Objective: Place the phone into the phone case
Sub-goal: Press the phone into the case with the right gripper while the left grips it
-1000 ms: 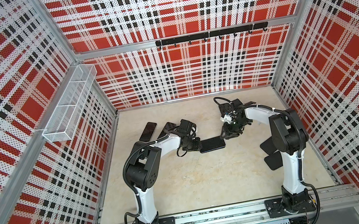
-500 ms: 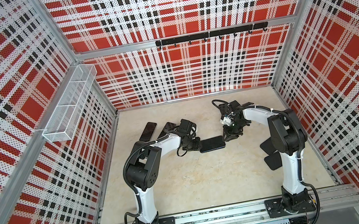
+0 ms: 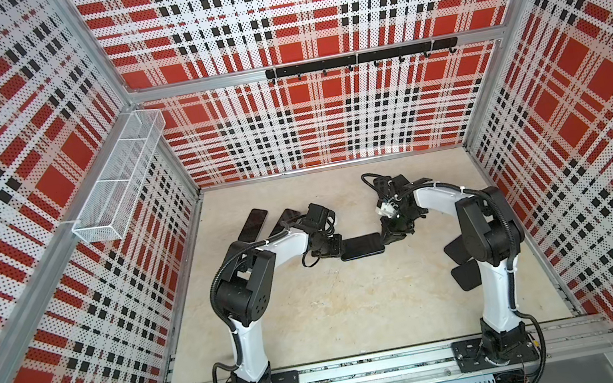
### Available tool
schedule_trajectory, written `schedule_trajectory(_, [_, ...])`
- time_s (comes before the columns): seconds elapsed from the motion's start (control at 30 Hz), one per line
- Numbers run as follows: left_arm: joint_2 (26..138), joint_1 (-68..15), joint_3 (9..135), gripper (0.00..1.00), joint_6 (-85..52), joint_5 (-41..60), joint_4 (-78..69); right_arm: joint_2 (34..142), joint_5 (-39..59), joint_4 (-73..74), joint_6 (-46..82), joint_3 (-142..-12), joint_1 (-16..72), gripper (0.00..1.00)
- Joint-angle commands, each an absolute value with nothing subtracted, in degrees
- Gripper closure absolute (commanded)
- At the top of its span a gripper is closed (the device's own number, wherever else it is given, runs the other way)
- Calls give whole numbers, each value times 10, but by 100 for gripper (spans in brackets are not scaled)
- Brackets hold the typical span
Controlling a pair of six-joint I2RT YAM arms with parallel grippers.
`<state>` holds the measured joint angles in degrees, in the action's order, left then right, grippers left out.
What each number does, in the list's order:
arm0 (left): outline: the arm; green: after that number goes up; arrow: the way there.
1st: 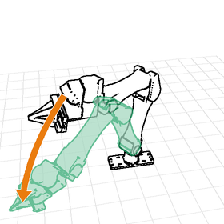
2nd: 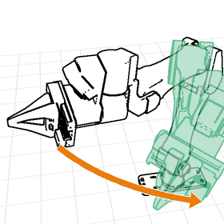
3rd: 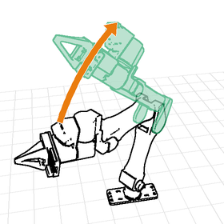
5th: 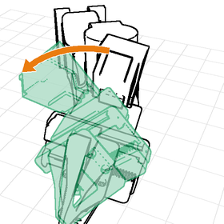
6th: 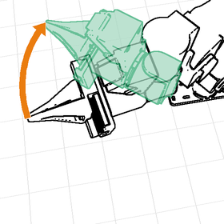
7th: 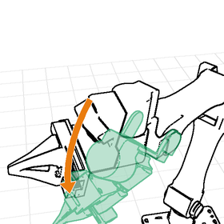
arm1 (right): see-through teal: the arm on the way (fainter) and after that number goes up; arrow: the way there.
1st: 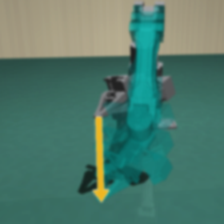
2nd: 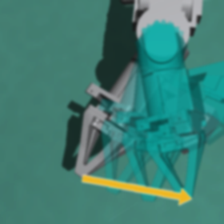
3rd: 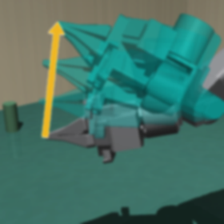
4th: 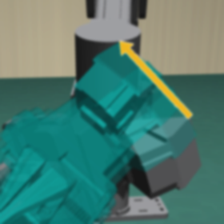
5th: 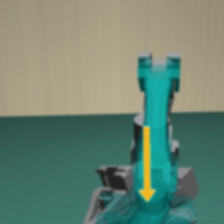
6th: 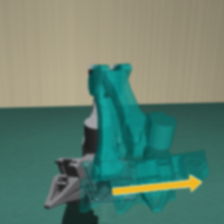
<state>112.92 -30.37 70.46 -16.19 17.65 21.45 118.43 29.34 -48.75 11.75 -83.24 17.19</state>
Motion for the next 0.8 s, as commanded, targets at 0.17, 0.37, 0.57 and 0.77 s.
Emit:
schedule_trajectory(0.17, [1162,-305,690,68,-165,175,231,1199,314,-480,127,-791,220,87])
schedule_trajectory(0.37, [1161,-305,688,67,-169,183,226,1223,297,-467,145,-750,251,87])
schedule_trajectory(0.57, [1166,-305,687,67,-174,195,222,1249,253,-453,175,-705,280,88])
schedule_trajectory(0.77, [1165,-305,685,67,-181,205,216,1261,221,-418,225,-667,295,90])
